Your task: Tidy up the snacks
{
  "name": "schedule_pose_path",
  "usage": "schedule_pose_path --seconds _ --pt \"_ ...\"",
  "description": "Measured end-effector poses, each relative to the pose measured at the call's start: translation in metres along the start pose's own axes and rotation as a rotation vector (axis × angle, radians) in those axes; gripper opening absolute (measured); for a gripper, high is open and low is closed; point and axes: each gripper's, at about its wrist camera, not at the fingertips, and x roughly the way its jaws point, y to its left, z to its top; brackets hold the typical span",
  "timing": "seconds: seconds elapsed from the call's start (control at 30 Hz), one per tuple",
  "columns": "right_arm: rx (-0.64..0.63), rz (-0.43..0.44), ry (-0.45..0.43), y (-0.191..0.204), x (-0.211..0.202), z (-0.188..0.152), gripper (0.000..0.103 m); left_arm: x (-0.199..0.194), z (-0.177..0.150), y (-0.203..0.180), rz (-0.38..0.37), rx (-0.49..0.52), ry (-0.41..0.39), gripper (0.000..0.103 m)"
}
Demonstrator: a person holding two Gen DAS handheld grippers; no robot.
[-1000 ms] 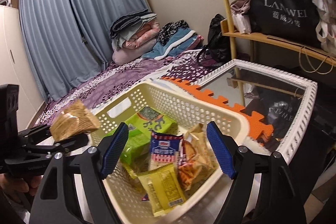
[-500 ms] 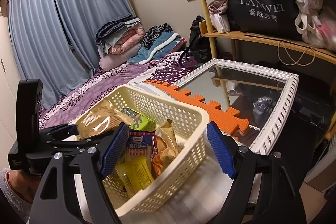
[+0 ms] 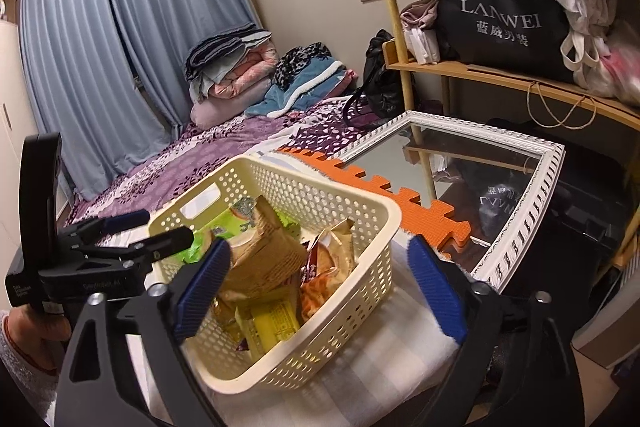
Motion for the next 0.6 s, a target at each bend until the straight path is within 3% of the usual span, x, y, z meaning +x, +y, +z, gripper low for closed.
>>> schedule_pose_path --seconds 0.1,0.6 --pt "-0.031 0.004 0.019 0.008 -0.003 -0.002 0.097 -0.007 -0.002 -0.001 0.034 0.019 -0.002 0.1" --pt "-0.193 -0.038 0.061 0.047 -0.02 -0.014 0.098 -0.046 -0.014 0.006 0.181 0.023 -0.046 0.1"
